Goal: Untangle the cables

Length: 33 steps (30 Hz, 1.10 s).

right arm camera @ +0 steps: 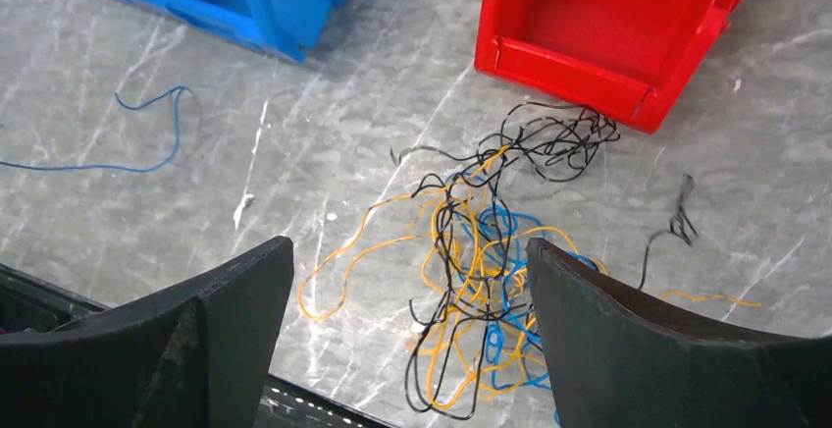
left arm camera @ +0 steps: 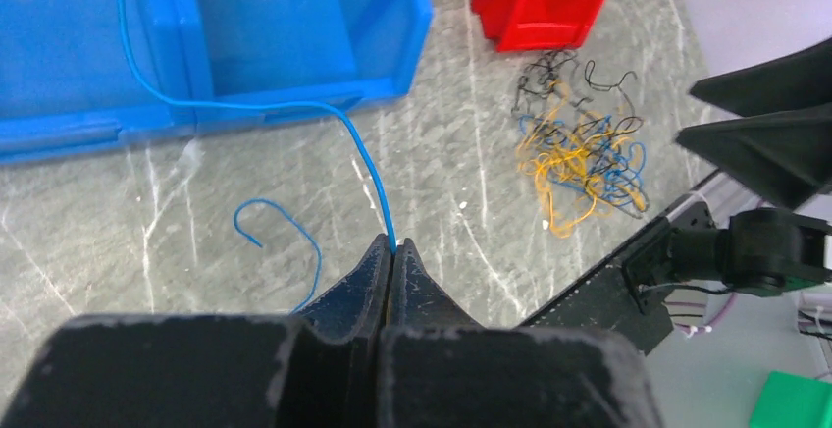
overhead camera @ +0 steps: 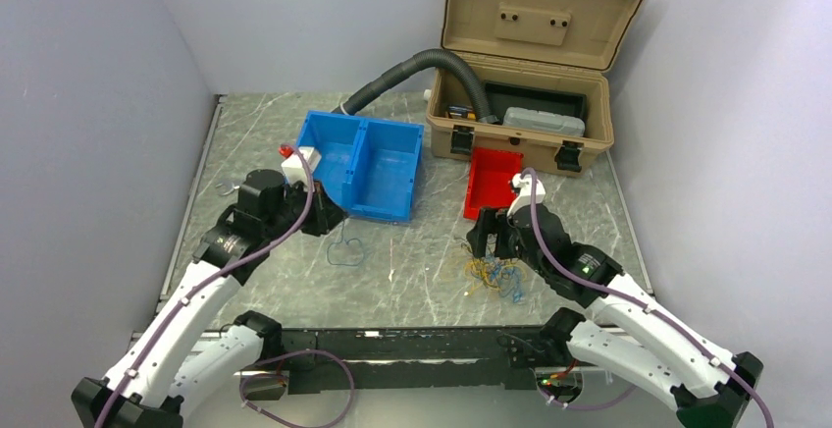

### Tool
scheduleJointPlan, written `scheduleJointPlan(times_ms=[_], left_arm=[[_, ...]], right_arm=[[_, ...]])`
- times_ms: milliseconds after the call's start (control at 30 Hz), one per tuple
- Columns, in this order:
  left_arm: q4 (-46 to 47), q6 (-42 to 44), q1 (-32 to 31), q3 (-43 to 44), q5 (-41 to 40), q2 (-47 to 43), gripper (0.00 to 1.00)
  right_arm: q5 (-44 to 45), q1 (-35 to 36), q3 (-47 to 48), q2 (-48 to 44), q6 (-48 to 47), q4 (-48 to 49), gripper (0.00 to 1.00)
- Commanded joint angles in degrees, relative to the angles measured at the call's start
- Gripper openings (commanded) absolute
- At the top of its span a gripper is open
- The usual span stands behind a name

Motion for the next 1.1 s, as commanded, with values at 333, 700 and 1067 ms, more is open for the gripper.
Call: scheduleJointPlan(times_ms=[333,700,1067], left_arm=[[-5.0,1.7,-3.7,25.3,4.5,8.8,0.00],[5.6,-1.1,-15.7,36.2,6.7,23.0,0.00],[16.8,-3.1,-21.6,55.6,7.4,50.0,0.00]], right_arm=[[14.8,-0.7,-5.2,4.0,13.4,0.5,1.00],[4.5,-13.9,-8.3,-2.3,10.8,3.7,1.00],[19.9,-15.0,-1.5,-7.8,14.8,-6.1,1.00]])
